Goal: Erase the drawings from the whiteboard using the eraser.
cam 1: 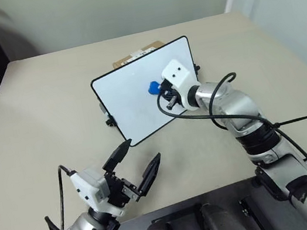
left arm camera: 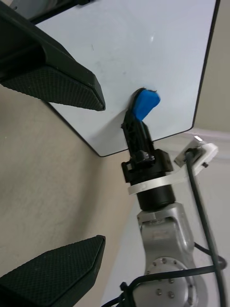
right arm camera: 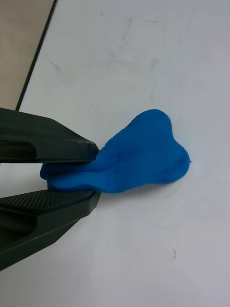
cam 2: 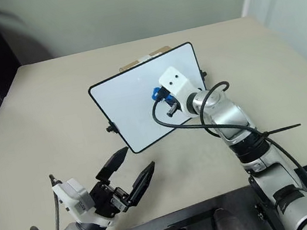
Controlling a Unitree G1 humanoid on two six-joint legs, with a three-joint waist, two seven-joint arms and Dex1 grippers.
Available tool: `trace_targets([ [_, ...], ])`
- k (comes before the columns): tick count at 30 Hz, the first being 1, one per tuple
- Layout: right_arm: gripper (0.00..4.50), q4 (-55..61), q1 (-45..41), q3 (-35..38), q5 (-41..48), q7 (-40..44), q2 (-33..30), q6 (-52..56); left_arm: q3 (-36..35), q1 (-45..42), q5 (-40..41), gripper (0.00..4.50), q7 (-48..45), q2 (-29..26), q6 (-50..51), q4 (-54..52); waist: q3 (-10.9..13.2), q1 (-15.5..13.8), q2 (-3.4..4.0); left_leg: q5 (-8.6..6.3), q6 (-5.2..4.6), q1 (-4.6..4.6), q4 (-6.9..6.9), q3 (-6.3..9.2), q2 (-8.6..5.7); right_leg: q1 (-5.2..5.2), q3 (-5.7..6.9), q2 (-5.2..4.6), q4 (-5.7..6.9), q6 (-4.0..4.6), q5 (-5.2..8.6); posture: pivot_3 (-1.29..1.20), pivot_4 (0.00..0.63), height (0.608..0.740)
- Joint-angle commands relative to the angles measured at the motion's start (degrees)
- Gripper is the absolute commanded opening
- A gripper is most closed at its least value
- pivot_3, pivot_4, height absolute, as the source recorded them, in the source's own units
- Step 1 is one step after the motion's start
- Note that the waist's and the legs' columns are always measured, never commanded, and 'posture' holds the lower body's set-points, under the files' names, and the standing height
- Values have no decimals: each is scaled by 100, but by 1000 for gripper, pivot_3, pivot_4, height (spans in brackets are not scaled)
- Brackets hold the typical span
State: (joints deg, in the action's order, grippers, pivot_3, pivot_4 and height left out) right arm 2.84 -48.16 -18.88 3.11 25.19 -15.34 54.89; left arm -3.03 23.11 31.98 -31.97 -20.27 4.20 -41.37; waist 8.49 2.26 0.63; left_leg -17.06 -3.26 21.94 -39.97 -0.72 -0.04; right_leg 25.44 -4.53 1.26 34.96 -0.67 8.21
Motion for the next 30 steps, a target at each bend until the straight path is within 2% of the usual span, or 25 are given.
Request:
trace_targets([
  [1,454,-9,263,-224,-127,33,-135,243,-26,8,5,4500,1,-16,-61,-124,0,0,0,0,0,0,-1,0,0,-2,0,0,1,1,0,0,150,740],
  [10,454,238,404,-53,-60,51,-410,724,-22,-70,28,4500,-29,-52,-21,-79,0,-7,0,15,-2,-2,-4,0,0,-4,-1,0,2,-5,-10,0,150,740],
  [14,454,697,364,237,128,156,-572,1039,12,-127,28,4500,-59,-79,-4,-44,0,-18,1,13,-2,2,-2,0,0,-2,0,0,1,-2,-12,0,150,740],
  [23,454,1822,626,1534,846,515,-1383,2104,51,-203,9,4500,-89,-106,-14,28,0,-80,1,23,38,8,-4,-4,-2,-8,-1,-3,-8,-25,29,0,150,740],
  [28,454,1563,881,2289,961,417,-1818,2296,87,-212,-8,4500,-89,-104,-25,42,0,-92,1,18,30,8,-5,-10,-7,-23,-1,-14,-6,-39,57,0,150,740],
  [30,454,1297,937,2680,1057,374,-1750,2401,92,-218,-6,4500,-92,-111,-25,48,0,-92,1,15,28,8,-4,-10,-7,-27,-1,-15,-6,-43,63,0,150,740],
])
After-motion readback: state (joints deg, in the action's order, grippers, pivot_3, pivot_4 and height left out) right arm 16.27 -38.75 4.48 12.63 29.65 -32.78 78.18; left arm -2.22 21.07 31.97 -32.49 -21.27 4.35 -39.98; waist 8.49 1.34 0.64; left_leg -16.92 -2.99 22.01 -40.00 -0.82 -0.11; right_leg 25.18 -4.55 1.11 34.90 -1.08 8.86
